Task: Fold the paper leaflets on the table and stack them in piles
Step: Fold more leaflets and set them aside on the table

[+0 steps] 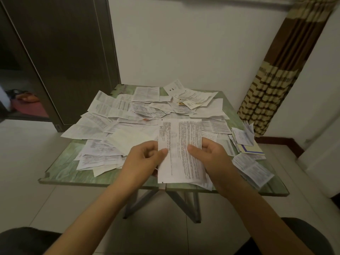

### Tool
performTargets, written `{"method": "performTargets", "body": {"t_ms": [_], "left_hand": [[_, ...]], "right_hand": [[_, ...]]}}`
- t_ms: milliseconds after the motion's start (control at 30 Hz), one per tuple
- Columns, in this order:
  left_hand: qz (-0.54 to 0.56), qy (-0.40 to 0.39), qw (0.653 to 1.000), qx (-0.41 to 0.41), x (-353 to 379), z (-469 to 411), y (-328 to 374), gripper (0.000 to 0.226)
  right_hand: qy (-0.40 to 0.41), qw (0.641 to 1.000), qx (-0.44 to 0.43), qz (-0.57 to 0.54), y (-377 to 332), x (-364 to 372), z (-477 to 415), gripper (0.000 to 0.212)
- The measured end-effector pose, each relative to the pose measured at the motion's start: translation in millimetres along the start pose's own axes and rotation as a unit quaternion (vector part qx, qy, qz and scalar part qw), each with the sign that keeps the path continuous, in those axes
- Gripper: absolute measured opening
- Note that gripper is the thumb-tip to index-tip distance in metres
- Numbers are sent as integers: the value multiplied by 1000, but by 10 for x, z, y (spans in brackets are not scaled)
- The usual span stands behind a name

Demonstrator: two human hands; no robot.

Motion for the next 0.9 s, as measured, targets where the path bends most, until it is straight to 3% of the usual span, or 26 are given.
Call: {"method": "performTargets", "body": {"t_ms": [167,400,533,700,800,900], "left_hand": [[12,32,999,-9,-41,-48,-32,29],[100,41,993,-48,-112,-61,-56,29],[158,37,984,-73,-161,-72,-84,18],[109,21,991,-77,-239,-35,-134,15],[97,61,990,-80,-383,-44,-166,10],[102,92,987,-82,-513,-43,-203,7]], "right_hand": [[-29,998,43,-25,42,-3,-30,22],[-33,999,-19,1,40,120,-70,36],[-50,998,-45,-12,14,232,-111,42],[-66,992,-108,22,83,405,-223,46],[-102,990,-94,0,50,572,-264,39],[-127,990,-23,-52,20,661,-283,30]]}}
Point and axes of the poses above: each hand's wrist, its own z-axis away from the middle knuckle, its own x-axis out of the palm, y = z × x, the point moved 2 cm from there along -z, towards the middle knuckle, and after that the axes turned 9 degrees about -x, right-handed, at the moved point
